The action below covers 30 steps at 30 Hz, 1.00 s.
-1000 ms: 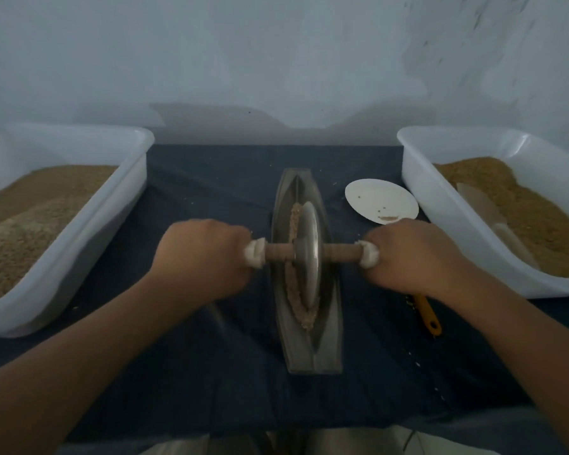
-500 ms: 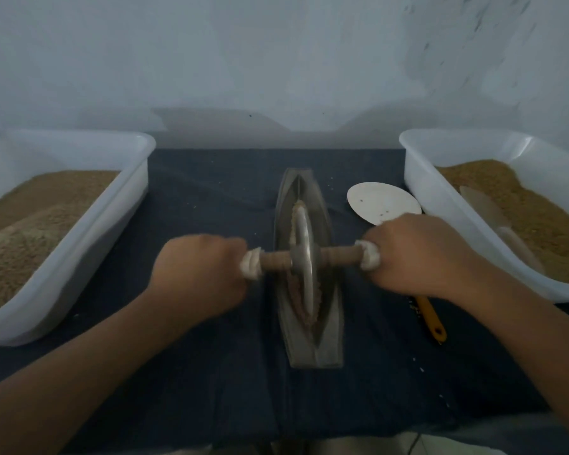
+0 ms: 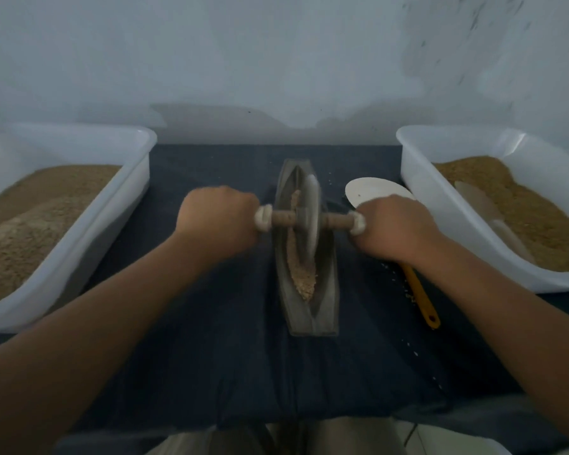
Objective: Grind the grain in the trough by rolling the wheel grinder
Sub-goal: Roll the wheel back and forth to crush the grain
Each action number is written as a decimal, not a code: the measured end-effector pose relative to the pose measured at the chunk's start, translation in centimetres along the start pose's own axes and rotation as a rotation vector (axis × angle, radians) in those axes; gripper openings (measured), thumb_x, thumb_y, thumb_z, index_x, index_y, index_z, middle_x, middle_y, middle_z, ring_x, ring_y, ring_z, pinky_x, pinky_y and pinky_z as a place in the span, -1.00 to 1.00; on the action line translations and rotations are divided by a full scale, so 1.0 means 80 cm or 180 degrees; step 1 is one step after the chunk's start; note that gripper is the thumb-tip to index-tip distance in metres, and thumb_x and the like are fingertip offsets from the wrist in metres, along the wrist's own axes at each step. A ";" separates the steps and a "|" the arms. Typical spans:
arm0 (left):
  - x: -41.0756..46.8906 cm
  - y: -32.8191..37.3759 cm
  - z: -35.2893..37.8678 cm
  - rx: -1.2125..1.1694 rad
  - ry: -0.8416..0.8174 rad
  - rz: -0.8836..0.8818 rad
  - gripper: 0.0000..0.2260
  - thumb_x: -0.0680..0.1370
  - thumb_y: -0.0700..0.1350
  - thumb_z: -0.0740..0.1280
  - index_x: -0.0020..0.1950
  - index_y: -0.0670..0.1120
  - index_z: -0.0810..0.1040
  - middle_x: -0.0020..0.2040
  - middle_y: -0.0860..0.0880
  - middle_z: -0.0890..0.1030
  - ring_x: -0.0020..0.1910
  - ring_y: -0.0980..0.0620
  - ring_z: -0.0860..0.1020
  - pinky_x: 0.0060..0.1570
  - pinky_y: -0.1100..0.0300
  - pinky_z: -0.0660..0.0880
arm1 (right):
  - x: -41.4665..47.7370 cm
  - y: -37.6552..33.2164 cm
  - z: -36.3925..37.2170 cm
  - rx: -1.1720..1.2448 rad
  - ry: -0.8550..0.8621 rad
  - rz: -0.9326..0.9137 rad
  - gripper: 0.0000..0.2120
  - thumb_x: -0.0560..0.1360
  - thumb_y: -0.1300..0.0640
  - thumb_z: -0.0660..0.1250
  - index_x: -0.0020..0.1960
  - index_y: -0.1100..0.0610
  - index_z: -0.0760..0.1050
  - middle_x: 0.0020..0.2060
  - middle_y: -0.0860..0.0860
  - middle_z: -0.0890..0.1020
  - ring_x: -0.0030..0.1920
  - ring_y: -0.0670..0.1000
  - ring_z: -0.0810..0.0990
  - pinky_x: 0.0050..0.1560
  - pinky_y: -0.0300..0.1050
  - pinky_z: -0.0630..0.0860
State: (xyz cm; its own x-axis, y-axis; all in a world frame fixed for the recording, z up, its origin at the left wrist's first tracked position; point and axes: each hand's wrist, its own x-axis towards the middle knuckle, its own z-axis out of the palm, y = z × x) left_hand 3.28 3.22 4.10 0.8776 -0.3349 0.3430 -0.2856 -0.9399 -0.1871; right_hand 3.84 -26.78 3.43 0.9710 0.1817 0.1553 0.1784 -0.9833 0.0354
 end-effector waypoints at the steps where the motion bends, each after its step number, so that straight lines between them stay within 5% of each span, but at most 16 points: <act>1: -0.025 0.000 0.001 -0.0017 0.0125 0.0128 -0.65 0.44 0.14 0.35 -0.35 0.04 0.23 -0.43 0.10 0.31 -0.46 -0.09 0.42 -0.38 0.19 0.26 | -0.021 0.004 -0.004 0.0019 -0.0095 -0.0124 -0.68 0.45 -0.23 0.23 -0.35 -0.06 0.48 -0.47 -0.09 0.54 -0.42 -0.11 0.52 -0.41 -0.14 0.37; 5: -0.070 -0.002 0.014 -0.0276 0.0597 0.0273 -0.63 0.40 0.13 0.37 -0.34 0.07 0.18 -0.47 0.12 0.20 -0.60 -0.09 0.33 -0.40 0.26 0.10 | -0.055 0.005 -0.013 0.0021 -0.0172 -0.0374 -0.62 0.41 -0.35 0.15 -0.36 -0.10 0.44 -0.50 -0.12 0.51 -0.47 -0.17 0.48 -0.47 -0.16 0.34; 10: 0.028 -0.006 0.028 -0.0230 0.0208 -0.0296 -0.68 0.52 0.13 0.30 -0.34 0.02 0.32 -0.39 0.05 0.42 -0.37 -0.15 0.54 -0.32 0.14 0.38 | 0.027 -0.007 0.000 -0.0245 0.0637 -0.0121 -0.64 0.56 -0.18 0.17 -0.34 -0.03 0.41 -0.43 -0.08 0.48 -0.40 0.01 0.50 -0.37 -0.12 0.39; 14: 0.045 -0.003 0.020 -0.0314 -0.0046 -0.0426 -0.72 0.53 0.10 0.31 -0.32 0.01 0.42 -0.37 0.04 0.46 -0.36 -0.11 0.51 -0.32 0.14 0.38 | 0.054 -0.005 -0.005 -0.0306 0.0485 -0.0011 -0.61 0.55 -0.23 0.21 -0.34 -0.03 0.42 -0.41 -0.07 0.52 -0.39 0.02 0.50 -0.33 -0.08 0.47; 18: -0.035 0.000 0.015 -0.0061 0.0332 -0.0069 -0.65 0.50 0.14 0.30 -0.37 0.04 0.25 -0.47 0.09 0.32 -0.51 -0.07 0.37 -0.42 0.23 0.17 | -0.007 -0.002 -0.002 -0.0181 0.0430 -0.0312 -0.58 0.41 -0.30 -0.02 -0.38 -0.05 0.40 -0.51 -0.10 0.46 -0.49 -0.10 0.45 -0.45 -0.18 0.30; 22: -0.066 0.003 0.011 -0.0189 0.0754 0.0202 -0.65 0.49 0.13 0.29 -0.35 0.05 0.20 -0.49 0.11 0.22 -0.58 -0.02 0.18 -0.36 0.31 -0.01 | -0.057 0.003 0.004 -0.0019 0.0396 -0.0402 -0.59 0.43 -0.34 0.02 -0.42 -0.10 0.33 -0.59 -0.13 0.38 -0.56 -0.18 0.36 -0.50 -0.23 0.18; 30: 0.071 -0.004 0.010 0.0025 -0.0045 -0.0203 -0.72 0.52 0.15 0.32 -0.24 -0.01 0.48 -0.36 0.03 0.42 -0.24 -0.19 0.62 -0.26 0.09 0.43 | 0.054 -0.009 0.007 -0.0093 0.0271 0.0218 -0.71 0.55 -0.16 0.23 -0.25 -0.03 0.49 -0.31 -0.07 0.57 -0.32 -0.01 0.52 -0.35 -0.13 0.30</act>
State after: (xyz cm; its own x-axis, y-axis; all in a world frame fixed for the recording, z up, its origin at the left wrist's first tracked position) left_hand 8.61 1.67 5.38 0.8992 -0.2734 0.3415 -0.2260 -0.9587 -0.1724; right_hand 8.01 -25.29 3.51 0.9635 0.1151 0.2416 0.1060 -0.9931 0.0504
